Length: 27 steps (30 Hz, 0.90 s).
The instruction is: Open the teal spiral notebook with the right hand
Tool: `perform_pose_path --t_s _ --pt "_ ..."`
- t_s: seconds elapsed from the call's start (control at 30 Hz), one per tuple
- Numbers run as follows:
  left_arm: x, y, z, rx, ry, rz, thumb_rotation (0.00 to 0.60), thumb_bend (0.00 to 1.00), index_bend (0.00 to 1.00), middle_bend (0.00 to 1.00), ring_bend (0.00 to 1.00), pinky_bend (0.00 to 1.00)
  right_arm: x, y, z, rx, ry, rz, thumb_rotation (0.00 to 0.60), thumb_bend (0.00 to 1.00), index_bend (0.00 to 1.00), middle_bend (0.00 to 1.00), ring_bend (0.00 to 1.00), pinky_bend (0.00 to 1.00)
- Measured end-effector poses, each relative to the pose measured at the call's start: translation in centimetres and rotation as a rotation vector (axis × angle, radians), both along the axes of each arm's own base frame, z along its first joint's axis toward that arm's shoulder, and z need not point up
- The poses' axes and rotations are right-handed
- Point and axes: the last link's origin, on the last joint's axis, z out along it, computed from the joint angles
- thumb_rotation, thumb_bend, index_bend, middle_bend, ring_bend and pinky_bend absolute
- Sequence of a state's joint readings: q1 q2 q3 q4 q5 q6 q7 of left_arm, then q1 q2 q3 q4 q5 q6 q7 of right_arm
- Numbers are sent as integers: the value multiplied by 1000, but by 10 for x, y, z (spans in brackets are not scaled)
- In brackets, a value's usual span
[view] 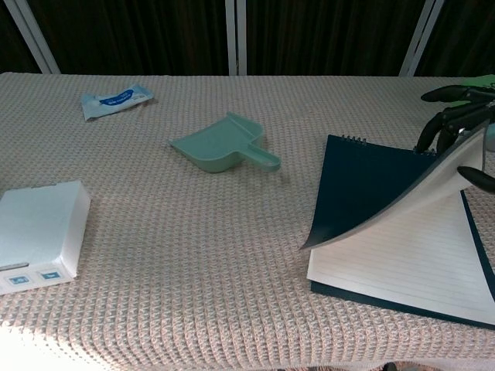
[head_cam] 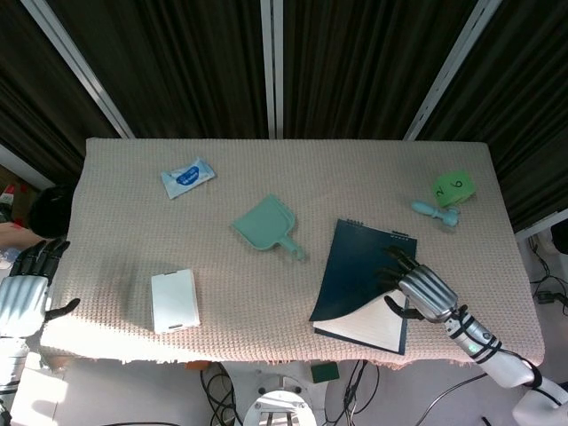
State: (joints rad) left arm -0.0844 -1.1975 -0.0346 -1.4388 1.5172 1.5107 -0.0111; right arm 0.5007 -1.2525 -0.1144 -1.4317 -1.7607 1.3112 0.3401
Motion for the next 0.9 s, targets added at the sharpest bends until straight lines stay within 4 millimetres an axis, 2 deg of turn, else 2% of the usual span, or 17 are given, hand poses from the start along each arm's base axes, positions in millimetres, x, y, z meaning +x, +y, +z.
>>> perform_pose_path --t_s 0.27,0.43,0.7,0.9 --pt "-9 2 2 -1 -6 30 600 59 100 85 68 130 5 -65 -8 -24 -184 -303 600 585 1000 339 0 0" --pt "-15 4 4 -3 -7 52 600 59 99 85 68 130 10 -115 -19 -23 -286 -500 600 592 1000 339 0 0" --pt "-20 12 4 -13 -11 77 600 60 99 85 68 130 23 -190 -18 -149 -427 -650 600 607 1000 317 13 0" --pt "-22 21 4 -18 -15 81 600 59 99 85 68 130 26 -229 -19 -212 -478 -732 600 605 1000 317 13 0"
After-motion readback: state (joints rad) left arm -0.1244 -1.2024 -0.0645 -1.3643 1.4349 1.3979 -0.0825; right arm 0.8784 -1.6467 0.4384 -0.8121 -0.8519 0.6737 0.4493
